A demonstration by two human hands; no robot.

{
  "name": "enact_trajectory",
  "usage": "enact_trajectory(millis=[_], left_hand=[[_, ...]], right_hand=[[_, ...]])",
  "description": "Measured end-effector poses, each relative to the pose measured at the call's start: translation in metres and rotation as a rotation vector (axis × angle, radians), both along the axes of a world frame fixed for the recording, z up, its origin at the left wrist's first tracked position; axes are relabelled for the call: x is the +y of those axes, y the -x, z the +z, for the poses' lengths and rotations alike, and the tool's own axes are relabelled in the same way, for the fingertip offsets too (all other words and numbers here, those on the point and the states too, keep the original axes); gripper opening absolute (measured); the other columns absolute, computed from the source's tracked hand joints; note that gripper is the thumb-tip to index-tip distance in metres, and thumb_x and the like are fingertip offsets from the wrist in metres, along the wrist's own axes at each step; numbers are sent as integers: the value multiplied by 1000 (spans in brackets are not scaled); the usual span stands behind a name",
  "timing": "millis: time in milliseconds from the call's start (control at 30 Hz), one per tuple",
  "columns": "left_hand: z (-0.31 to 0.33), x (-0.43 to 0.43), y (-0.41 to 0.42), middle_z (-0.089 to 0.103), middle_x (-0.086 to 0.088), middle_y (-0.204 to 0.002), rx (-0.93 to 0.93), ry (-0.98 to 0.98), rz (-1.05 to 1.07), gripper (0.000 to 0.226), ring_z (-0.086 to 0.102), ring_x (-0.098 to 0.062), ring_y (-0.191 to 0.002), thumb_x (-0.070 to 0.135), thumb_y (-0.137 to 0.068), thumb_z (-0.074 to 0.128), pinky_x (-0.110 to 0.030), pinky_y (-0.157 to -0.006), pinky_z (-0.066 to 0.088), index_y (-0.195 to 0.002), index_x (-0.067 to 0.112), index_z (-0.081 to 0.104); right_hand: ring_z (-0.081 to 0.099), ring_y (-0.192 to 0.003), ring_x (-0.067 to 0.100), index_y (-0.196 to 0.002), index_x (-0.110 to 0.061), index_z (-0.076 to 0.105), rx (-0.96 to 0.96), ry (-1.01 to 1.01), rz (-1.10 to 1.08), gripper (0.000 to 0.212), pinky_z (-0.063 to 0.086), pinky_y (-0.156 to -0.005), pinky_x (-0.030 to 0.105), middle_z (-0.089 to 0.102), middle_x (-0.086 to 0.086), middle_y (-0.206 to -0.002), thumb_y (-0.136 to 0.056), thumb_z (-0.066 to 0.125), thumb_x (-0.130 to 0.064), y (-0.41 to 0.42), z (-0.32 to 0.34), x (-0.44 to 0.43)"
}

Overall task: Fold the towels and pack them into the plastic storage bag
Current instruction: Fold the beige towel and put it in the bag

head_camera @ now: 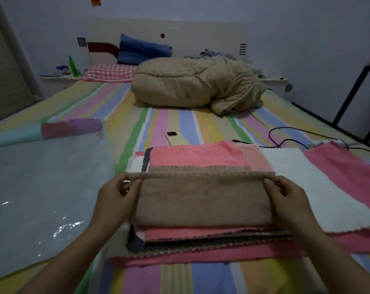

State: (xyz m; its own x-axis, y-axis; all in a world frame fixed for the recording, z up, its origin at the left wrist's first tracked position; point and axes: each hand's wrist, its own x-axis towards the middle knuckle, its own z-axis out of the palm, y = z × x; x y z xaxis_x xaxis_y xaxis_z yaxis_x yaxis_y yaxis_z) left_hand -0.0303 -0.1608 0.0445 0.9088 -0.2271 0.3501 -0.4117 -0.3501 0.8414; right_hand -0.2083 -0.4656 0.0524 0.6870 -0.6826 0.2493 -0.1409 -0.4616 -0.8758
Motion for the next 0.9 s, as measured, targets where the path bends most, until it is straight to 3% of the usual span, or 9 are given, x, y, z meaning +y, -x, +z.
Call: enact_trajectory(millis=[167, 233, 300, 433, 600, 667, 767, 833, 900], left_hand=[[-6, -34, -41, 68, 12, -74, -54, -149, 76, 8, 63, 0, -72, 26, -88, 65, -24, -60, 46, -81, 24, 67], [-9, -47, -57, 68, 8, -74, -61, -202, 73, 9, 64, -8, -72, 25, -88, 65, -29, -63, 49, -80, 21, 66], [-14, -56, -71, 67, 4, -70, -67, -259, 61, 13, 64, -16, -71, 26, -87, 65, -34, -63, 50, -75, 22, 63], [-22, -59, -81, 64, 7, -66, -32, -346, 58, 24, 62, -16, -69, 29, -87, 66, -31, -58, 44, -65, 31, 54], [-24, -59, -81, 63, 5, -64, 33, -384, 65, 16, 62, -17, -67, 26, -84, 67, -30, -57, 42, -71, 27, 56], [-18, -62, -73, 63, 4, -72, 5, -439, 128, 9, 62, -24, -74, 29, -84, 64, -33, -60, 43, -88, 26, 56], [-2, -70, -54, 61, -7, -104, -294, -575, 181, 29, 57, -33, -94, 24, -84, 55, -41, -71, 46, -112, 19, 53], [7, -81, -33, 60, -11, -119, -407, -588, 23, 40, 57, -34, -102, 23, -79, 53, -42, -80, 46, -118, 13, 57], [7, -96, -11, 59, -12, -129, -462, -617, -169, 39, 58, -32, -109, 28, -84, 50, -43, -94, 46, -117, 12, 61]], right_hand=[[60, -86, 21, -96, -15, 69, 127, 100, -138, 15, 43, -75, 34, 65, -1, -84, -93, 59, -27, -38, -8, -24], [58, -85, 21, -98, -12, 70, 184, 141, -167, 19, 43, -76, 33, 63, 1, -85, -93, 60, -27, -49, -10, -34], [59, -84, 23, -93, -12, 69, 240, 172, -180, 19, 45, -74, 34, 66, 4, -85, -92, 59, -28, -58, -13, -43], [60, -76, 27, -76, -13, 66, 338, 273, -184, 22, 44, -65, 35, 67, 6, -74, -91, 60, -29, -71, -20, -50], [55, -69, 22, -88, -19, 65, 364, 255, -217, 13, 34, -60, 31, 59, -5, -66, -89, 63, -31, -72, -21, -42], [55, -73, 19, -101, -23, 60, 392, 265, -247, 18, 36, -62, 30, 59, -8, -76, -89, 62, -36, -63, -15, -35], [55, -80, 16, -105, -28, 53, 400, 422, -339, 22, 39, -63, 30, 56, -9, -89, -87, 61, -38, -34, -1, -13], [56, -75, 18, -93, -28, 54, 384, 378, -374, 14, 41, -62, 32, 58, -9, -82, -87, 60, -39, -11, 10, 9], [57, -67, 19, -81, -23, 56, 406, 194, -340, 18, 43, -63, 34, 61, -8, -71, -88, 61, -39, 7, 8, 27]])
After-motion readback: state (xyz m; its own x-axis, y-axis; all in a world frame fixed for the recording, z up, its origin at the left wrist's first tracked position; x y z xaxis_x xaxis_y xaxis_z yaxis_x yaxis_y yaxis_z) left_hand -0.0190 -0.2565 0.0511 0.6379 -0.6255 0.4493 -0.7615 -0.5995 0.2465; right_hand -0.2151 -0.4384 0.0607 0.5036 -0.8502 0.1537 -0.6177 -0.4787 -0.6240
